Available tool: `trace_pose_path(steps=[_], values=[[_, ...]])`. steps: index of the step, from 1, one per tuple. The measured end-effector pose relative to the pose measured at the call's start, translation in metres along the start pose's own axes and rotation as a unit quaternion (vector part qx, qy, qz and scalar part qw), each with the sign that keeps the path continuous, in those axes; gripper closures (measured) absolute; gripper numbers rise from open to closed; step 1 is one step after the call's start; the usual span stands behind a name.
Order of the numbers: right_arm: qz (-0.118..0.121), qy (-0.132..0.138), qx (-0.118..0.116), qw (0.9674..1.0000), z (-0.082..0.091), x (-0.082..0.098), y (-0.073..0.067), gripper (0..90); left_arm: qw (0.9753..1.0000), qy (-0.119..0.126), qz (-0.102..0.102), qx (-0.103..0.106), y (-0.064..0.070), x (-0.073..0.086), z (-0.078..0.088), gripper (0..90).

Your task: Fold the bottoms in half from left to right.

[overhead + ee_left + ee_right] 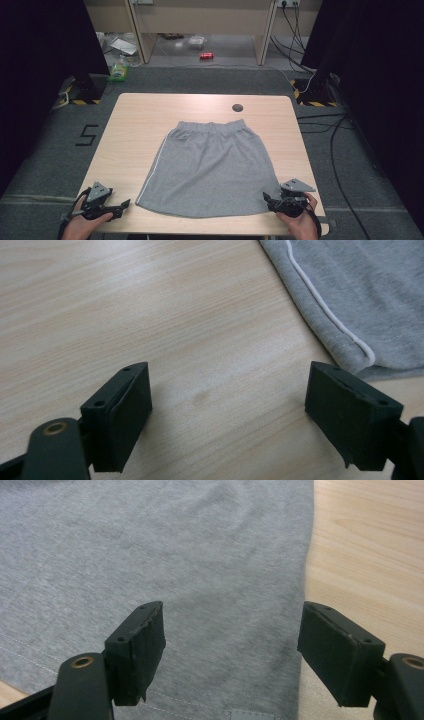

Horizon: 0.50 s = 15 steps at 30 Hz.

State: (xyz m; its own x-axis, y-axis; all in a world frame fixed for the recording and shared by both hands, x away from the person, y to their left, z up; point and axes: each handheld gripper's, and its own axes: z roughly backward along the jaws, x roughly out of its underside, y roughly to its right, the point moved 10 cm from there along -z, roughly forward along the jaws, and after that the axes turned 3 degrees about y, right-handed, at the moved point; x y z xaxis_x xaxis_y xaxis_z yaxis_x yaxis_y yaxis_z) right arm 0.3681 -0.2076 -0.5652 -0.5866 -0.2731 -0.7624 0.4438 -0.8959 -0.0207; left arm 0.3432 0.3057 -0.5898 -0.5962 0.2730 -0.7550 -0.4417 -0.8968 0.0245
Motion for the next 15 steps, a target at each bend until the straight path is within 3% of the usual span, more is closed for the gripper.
trace_pose_path(steps=[9,15], values=[[0.007,0.004,-0.006,0.9999,-0.001,-0.003,-0.005,27.0,1.0000,0.001,0.005,-0.001,-0.001,-0.002,-0.001,18.2],[0.010,0.006,-0.014,0.9998,-0.003,-0.006,-0.013,27.1,0.9993,0.010,0.034,0.011,-0.004,-0.012,-0.005,21.8]])
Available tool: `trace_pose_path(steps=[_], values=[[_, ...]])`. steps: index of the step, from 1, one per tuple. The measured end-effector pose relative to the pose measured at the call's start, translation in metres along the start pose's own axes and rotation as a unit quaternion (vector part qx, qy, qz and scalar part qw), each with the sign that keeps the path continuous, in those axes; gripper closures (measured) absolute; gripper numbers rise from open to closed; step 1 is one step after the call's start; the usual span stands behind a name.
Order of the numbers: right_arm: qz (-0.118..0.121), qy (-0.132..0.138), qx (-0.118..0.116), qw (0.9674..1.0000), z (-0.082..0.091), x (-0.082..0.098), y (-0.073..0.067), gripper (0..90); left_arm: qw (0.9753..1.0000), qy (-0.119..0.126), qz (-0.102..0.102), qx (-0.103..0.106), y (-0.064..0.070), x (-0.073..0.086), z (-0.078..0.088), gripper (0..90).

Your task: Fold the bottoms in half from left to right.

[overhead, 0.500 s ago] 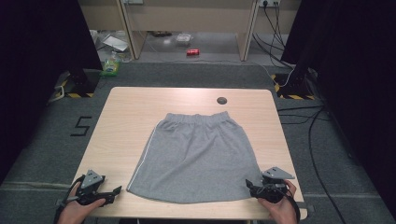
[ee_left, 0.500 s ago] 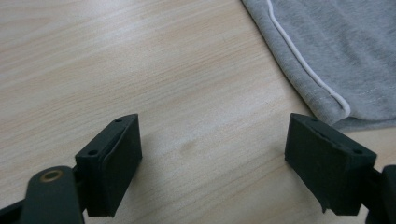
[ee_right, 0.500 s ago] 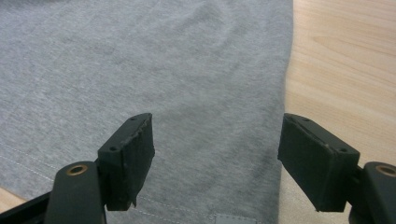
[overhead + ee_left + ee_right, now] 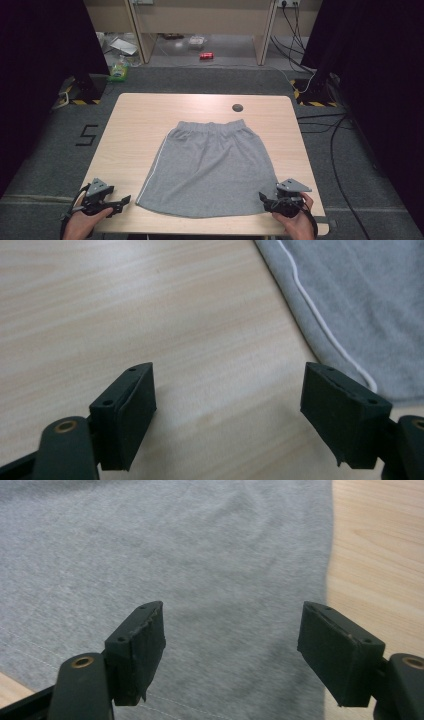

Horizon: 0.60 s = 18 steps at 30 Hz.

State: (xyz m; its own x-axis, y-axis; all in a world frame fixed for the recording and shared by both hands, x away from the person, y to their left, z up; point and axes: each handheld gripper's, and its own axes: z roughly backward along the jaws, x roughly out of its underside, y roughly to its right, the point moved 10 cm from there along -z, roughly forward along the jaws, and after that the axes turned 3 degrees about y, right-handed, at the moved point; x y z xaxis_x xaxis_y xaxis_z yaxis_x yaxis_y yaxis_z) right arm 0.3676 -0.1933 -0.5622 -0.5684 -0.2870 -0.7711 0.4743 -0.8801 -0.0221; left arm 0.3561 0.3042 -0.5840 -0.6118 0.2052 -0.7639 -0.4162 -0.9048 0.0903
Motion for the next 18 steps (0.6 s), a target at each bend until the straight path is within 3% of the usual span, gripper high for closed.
trace_pose_path(steps=[8,18], values=[[0.007,0.003,-0.008,0.9999,-0.001,-0.004,-0.010,27.1,0.9998,0.005,0.012,0.016,-0.001,-0.023,-0.018,21.9],[0.012,0.014,-0.020,0.9996,-0.003,-0.013,-0.024,27.0,0.9994,0.016,0.020,0.026,-0.002,-0.067,-0.049,24.2]])
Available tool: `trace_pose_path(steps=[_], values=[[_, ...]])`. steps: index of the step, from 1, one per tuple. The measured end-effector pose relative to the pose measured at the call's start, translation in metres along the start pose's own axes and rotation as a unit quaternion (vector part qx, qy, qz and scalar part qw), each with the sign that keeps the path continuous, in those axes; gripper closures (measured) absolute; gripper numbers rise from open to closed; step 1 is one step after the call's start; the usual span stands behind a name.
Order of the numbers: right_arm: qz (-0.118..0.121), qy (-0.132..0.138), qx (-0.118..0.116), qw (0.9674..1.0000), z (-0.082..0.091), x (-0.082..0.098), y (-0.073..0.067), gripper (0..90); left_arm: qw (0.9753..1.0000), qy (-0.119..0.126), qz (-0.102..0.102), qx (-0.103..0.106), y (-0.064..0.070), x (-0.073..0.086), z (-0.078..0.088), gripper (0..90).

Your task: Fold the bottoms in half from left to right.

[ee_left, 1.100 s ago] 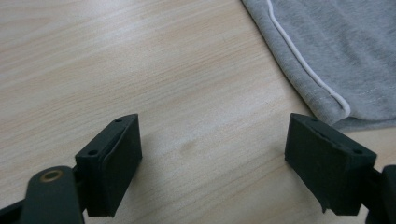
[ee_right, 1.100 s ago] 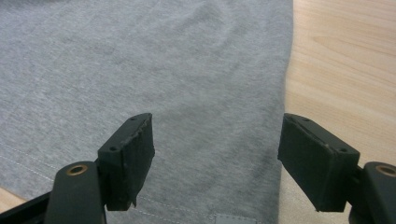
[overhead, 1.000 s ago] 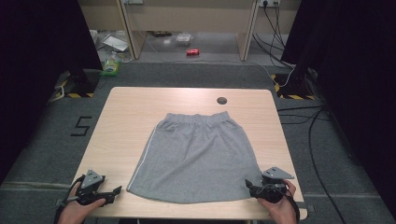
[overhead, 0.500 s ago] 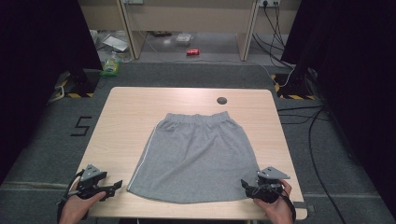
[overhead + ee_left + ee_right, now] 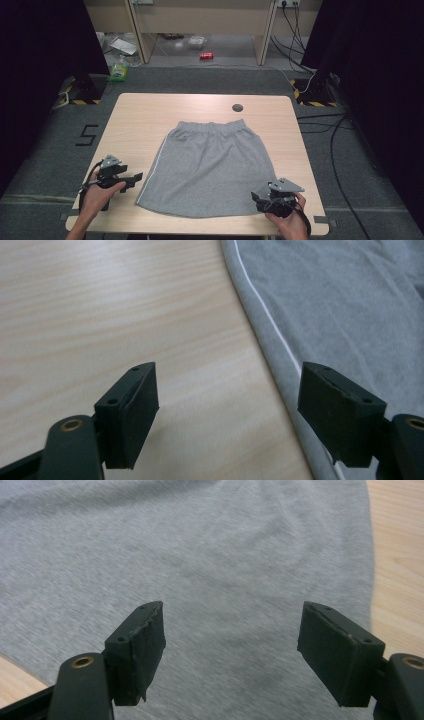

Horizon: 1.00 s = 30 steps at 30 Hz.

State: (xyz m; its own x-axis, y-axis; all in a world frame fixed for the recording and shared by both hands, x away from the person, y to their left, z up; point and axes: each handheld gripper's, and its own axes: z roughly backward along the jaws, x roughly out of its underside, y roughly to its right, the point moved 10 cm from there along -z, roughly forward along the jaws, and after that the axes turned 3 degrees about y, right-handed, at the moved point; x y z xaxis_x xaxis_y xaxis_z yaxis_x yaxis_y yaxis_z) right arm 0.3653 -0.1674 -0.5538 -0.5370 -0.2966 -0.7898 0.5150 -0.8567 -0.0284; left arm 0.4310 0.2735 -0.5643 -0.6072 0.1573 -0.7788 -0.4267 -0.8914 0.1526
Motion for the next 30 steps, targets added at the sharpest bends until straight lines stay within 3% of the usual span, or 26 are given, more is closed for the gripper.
trace_pose_path(steps=[16,30], values=[[0.003,0.009,-0.010,0.9999,-0.006,-0.010,-0.017,27.1,1.0000,-0.001,0.006,0.006,0.001,-0.035,-0.032,25.3],[0.032,0.013,-0.045,0.9984,-0.029,-0.028,-0.060,27.5,0.9999,-0.002,0.008,0.010,0.005,-0.075,-0.067,27.0]])
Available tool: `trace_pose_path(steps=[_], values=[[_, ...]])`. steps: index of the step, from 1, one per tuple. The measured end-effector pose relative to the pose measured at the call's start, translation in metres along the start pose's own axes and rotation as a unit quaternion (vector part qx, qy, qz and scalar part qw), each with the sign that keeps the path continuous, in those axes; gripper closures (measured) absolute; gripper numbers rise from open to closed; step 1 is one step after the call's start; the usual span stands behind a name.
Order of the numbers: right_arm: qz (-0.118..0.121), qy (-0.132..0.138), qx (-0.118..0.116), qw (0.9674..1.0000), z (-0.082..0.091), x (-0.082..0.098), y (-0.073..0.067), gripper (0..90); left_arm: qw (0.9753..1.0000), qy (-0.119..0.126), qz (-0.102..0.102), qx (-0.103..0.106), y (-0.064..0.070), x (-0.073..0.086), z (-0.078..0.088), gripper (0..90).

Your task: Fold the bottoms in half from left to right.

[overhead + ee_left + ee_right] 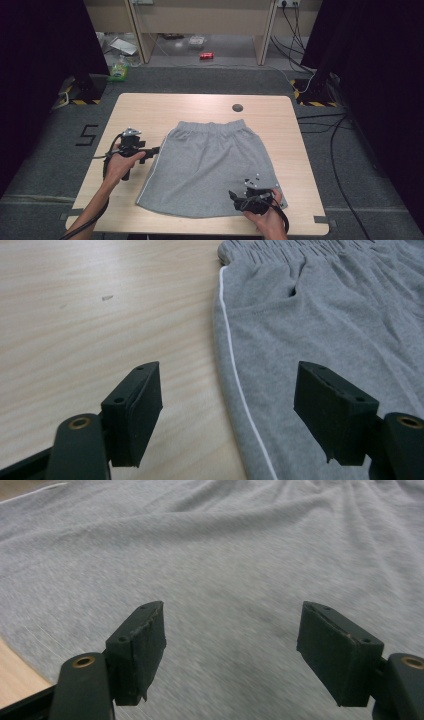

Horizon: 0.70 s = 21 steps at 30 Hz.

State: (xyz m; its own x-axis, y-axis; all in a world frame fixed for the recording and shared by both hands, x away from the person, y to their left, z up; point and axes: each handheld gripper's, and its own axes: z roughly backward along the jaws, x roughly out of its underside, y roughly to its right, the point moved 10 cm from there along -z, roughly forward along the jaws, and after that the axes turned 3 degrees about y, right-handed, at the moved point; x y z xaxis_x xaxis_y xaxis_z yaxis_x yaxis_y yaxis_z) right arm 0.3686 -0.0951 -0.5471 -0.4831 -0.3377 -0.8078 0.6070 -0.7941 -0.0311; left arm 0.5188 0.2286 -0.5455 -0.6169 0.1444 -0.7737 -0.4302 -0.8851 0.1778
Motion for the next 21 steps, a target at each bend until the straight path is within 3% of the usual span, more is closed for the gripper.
trace_pose_path(steps=[12,21], values=[[0.022,-0.005,-0.026,0.9994,-0.018,-0.010,-0.027,27.8,0.9999,-0.009,-0.006,-0.005,0.008,-0.026,-0.034,27.8],[0.033,-0.007,-0.041,0.9986,-0.028,-0.014,-0.042,27.9,0.9996,-0.022,-0.008,-0.018,0.005,-0.033,-0.053,28.7]])
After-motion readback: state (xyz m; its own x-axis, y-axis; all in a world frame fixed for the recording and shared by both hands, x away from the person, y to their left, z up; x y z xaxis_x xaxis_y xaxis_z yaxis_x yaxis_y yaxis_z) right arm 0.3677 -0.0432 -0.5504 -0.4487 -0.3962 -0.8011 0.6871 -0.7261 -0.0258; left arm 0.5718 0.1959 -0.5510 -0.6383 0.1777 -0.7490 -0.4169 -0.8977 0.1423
